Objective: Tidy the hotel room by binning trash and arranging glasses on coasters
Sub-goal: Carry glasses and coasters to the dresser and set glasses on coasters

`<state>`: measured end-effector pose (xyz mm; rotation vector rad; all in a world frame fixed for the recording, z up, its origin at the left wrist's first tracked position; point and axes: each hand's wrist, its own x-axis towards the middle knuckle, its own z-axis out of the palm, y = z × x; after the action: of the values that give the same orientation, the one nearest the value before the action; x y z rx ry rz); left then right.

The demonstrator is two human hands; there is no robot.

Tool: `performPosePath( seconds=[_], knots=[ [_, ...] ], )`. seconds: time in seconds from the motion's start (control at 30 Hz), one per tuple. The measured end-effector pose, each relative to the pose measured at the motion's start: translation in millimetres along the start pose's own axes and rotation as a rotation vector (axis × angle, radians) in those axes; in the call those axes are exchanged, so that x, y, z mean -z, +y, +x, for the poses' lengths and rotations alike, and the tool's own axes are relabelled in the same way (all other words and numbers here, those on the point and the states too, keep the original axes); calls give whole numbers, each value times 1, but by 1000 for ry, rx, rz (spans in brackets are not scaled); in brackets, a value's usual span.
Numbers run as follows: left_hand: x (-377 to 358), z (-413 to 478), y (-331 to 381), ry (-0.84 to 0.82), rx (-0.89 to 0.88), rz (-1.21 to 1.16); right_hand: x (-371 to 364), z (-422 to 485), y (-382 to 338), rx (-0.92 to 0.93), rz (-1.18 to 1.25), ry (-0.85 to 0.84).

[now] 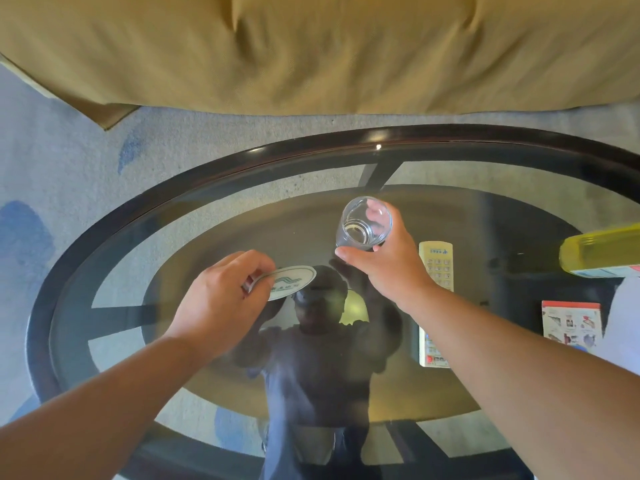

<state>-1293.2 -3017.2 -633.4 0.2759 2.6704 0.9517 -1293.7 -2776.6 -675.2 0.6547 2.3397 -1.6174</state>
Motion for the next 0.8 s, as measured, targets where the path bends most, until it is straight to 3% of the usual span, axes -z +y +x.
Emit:
performPosePath(
  seconds=[0.37, 0.8],
  knots=[
    [4, -1, 7, 8, -27, -6, 5, -5, -7, 69, -19, -5],
    [68, -20, 70, 118, -108, 31, 57, -61, -94, 189, -43, -15]
  ],
)
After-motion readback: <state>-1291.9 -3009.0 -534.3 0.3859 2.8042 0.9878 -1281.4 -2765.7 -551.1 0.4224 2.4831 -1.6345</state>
